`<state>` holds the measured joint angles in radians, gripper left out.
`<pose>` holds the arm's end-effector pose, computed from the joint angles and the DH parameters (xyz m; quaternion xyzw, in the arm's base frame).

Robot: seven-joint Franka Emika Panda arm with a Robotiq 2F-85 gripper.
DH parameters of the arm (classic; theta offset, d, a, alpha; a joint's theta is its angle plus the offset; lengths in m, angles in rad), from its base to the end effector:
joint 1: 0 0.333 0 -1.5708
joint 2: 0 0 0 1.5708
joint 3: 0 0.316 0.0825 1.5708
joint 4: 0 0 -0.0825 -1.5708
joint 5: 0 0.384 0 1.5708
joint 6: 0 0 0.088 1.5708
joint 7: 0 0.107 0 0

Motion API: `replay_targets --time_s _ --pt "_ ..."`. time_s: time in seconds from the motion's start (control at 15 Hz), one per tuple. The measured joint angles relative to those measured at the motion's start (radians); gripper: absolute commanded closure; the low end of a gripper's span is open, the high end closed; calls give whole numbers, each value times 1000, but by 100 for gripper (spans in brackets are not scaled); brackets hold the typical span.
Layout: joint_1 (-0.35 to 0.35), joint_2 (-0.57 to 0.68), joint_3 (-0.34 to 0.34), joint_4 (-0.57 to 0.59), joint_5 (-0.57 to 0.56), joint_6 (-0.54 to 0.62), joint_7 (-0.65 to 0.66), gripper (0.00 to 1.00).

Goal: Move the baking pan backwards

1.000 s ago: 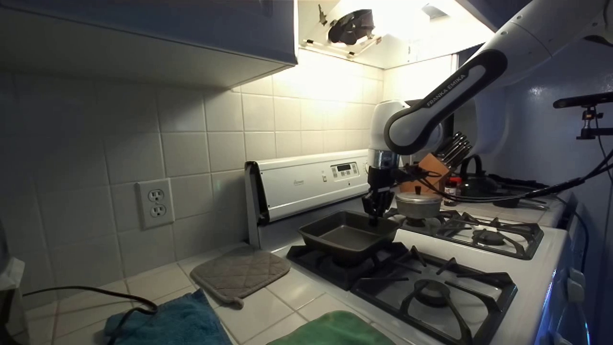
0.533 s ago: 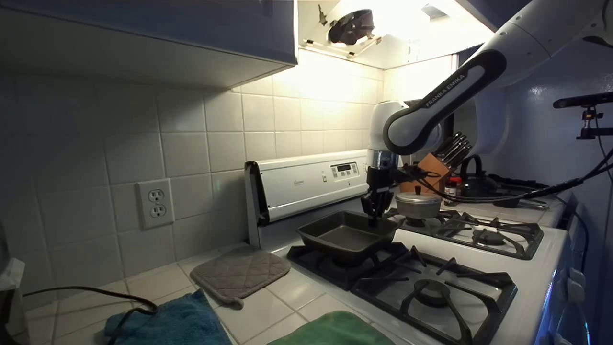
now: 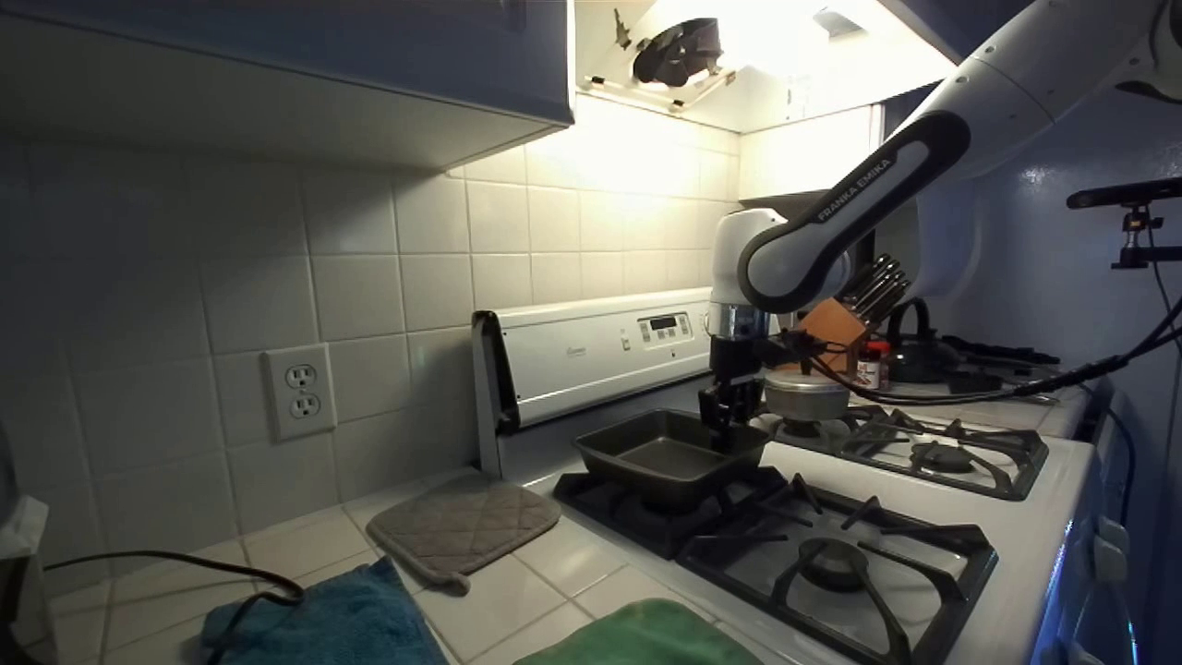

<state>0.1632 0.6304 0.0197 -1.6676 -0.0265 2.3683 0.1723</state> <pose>0.6788 0.1236 0.2455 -0.9993 -0.0123 -0.0354 0.0024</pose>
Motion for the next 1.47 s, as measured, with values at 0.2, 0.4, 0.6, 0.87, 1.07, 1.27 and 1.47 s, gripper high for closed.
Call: replay_targets --time_s 0.2,0.4,0.6,0.87,1.07,1.27,1.47 --pt "3 0 -1 1 0 -1 0 0" --pt "8 -10 -1 3 0 0 0 0" --pt "12 -38 7 2 0 0 -3 0" --pt "11 -106 21 -8 0 -46 -29 0" --pt "8 -174 18 -29 0 -146 -37 0" --pt "-1 -249 1 -77 -20 -228 -36 0" --pt "-33 -324 -8 -147 -43 -266 -69 0"
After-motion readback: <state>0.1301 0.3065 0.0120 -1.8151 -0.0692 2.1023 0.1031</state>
